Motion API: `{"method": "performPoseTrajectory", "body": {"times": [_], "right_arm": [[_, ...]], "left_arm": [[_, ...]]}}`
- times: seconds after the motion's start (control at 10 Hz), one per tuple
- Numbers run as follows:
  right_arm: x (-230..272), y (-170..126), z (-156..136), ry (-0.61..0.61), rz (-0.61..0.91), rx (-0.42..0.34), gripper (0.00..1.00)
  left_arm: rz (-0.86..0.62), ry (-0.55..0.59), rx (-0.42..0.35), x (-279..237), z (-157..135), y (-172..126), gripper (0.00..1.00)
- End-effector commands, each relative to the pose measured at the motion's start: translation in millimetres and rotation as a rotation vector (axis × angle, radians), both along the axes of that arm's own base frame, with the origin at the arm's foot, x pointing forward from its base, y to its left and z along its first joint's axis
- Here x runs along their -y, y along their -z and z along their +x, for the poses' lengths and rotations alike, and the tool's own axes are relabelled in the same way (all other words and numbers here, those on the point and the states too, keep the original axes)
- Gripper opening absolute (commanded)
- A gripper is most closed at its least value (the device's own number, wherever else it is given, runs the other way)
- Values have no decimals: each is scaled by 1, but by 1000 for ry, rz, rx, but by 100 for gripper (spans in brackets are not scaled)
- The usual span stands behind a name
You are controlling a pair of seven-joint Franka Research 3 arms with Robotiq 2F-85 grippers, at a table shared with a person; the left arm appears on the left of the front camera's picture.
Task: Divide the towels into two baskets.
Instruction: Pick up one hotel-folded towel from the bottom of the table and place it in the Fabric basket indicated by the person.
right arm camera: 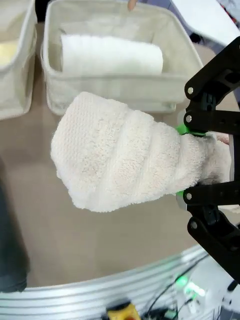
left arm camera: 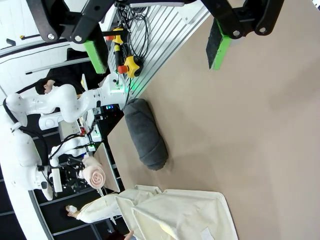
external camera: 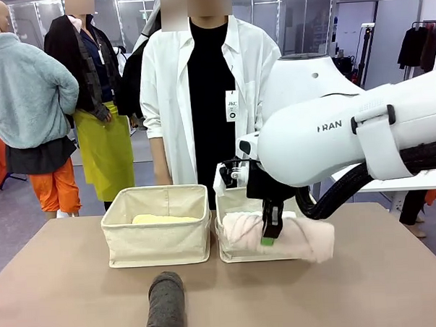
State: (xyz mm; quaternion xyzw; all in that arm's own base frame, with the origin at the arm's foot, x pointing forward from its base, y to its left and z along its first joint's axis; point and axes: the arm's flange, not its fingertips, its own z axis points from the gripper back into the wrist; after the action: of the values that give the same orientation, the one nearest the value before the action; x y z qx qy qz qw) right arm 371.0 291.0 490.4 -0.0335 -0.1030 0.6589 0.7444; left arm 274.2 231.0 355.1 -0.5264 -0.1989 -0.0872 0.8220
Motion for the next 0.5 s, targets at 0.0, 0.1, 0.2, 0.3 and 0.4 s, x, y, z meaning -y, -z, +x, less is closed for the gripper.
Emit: {"method": "performPoseTrajectory", "body": {"times": [0.0,0.1,0.2,0.3,0.4], "right_arm": [[6,-12,48,-129,-64,57,35],[8,-14,70,-174,-111,59,35],[10,-16,92,-205,-123,64,35],[10,-14,121,-203,-114,30,35],[8,-11,142,-215,-125,24,35]], "left_arm": [[-1,5,5,1,-5,-3,100],[-1,5,5,1,-5,-3,100],[-1,5,5,1,-5,-3,100],[-1,5,5,1,-5,-3,100],[-1,5,5,1,-5,-3,100]]}}
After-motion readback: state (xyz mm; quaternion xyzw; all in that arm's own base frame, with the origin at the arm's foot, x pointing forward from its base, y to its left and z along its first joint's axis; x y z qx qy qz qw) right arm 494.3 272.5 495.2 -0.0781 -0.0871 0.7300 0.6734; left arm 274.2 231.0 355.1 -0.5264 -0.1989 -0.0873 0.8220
